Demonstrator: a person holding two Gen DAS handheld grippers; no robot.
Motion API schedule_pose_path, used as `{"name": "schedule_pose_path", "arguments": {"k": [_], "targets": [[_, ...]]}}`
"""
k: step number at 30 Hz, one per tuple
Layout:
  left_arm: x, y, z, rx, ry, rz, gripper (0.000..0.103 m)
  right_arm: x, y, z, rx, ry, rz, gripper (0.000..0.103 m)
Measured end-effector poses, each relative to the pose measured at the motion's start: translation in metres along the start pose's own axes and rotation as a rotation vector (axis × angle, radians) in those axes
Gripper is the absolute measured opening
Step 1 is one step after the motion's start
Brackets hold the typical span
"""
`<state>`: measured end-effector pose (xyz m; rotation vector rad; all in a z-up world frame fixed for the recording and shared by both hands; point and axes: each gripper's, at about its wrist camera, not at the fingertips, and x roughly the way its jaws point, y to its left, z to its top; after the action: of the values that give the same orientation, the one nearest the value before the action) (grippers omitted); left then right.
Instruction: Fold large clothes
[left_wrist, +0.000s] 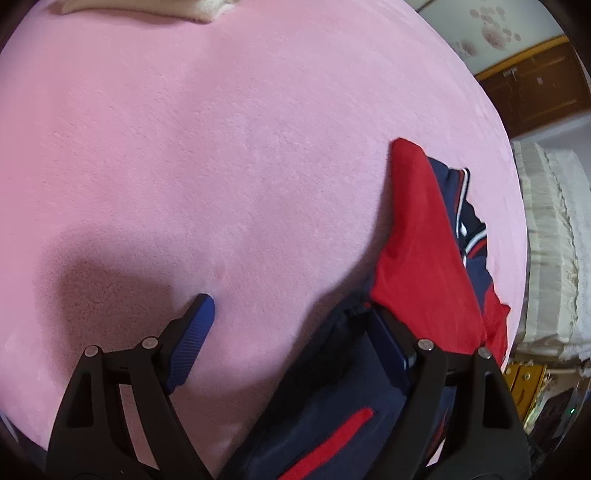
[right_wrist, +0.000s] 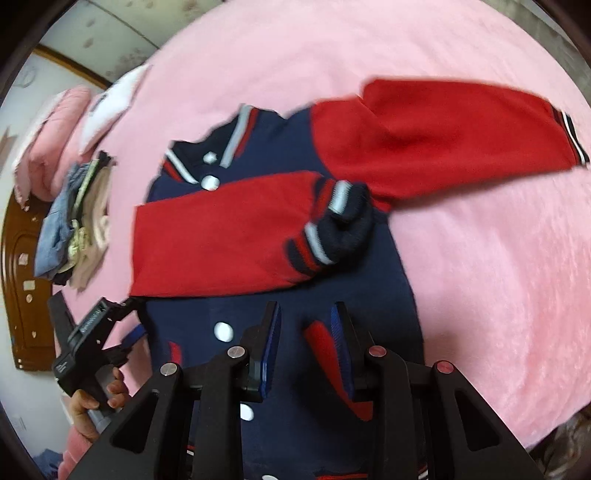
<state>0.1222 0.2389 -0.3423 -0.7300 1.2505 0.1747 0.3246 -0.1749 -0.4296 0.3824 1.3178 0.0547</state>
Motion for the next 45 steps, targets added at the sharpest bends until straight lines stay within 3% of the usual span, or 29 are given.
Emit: {"name": "schedule_pose_path", "arguments": {"k": [3,5,8,9,11,13,15,17,19,21,25,28,31,33,35,37,39,42,45], "targets": [[-0.025,-0.016,0.0,0.086,-0.008,0.134,0.079,-0.008,0.016,0.003,-0.063,-0.042,0.015,0.028],[-0.041,-0.023,-0.009,0.148,-0.032,0.165,0.077,-0.008,0.03,0.004,-0.102,-0.061,0.036,0.028],[-0.063,-0.036,-0.018,0.229,-0.05,0.098,0.055,0.004,0.052,0.007,-0.141,-0.082,0.089,0.028],[-0.059,-0.051,-0.02,0.253,-0.05,0.077,0.042,0.009,0.058,0.008,-0.14,-0.088,0.099,0.028],[-0.046,-0.088,-0.015,0.319,-0.034,0.007,0.028,0.024,0.067,0.011,-0.123,-0.078,0.117,0.014],[-0.038,-0.108,-0.014,0.377,-0.018,-0.036,0.012,0.039,0.075,0.017,-0.096,-0.063,0.149,0.007],[-0.015,-0.138,-0.01,0.442,-0.001,-0.057,0.011,0.049,0.077,0.022,-0.066,-0.067,0.141,0.007],[0.007,-0.153,-0.005,0.495,0.012,-0.033,0.008,0.053,0.073,0.025,-0.044,-0.08,0.083,0.007],[0.025,-0.147,0.002,0.518,0.03,0.049,0.006,0.053,0.058,0.026,-0.016,-0.094,0.028,0.007],[0.033,-0.132,0.008,0.502,0.042,0.079,0.001,0.052,0.037,0.026,0.029,-0.117,-0.053,0.007],[0.029,-0.101,0.018,0.469,0.071,0.003,0.001,0.033,-0.011,0.015,0.147,-0.202,-0.143,0.001],[0.024,-0.097,0.021,0.514,0.092,-0.013,0.001,0.02,-0.039,0.003,0.237,-0.221,-0.329,0.001],[0.006,-0.103,0.025,0.559,0.084,-0.038,0.001,0.0,-0.056,-0.009,0.377,-0.303,-0.28,0.001],[-0.014,-0.112,0.029,0.595,0.051,-0.11,0.001,-0.015,-0.041,-0.013,0.365,-0.4,-0.207,0.001],[-0.03,-0.121,0.033,0.625,0.027,-0.2,0.001,-0.016,-0.015,-0.012,0.3,-0.428,-0.111,0.001],[-0.026,-0.138,0.038,0.639,0.019,-0.212,0.001,-0.003,0.016,-0.007,0.212,-0.375,0.005,0.001],[-0.016,-0.147,0.045,0.653,0.013,-0.162,0.001,0.025,0.055,-0.003,0.111,-0.282,0.101,0.001],[0.01,-0.155,0.055,0.629,0.027,-0.087,0.001,0.06,0.099,-0.005,0.03,-0.191,0.128,0.001],[0.044,-0.151,0.063,0.581,0.064,-0.055,0.001,0.08,0.109,-0.009,0.038,-0.161,0.13,0.001]]}}
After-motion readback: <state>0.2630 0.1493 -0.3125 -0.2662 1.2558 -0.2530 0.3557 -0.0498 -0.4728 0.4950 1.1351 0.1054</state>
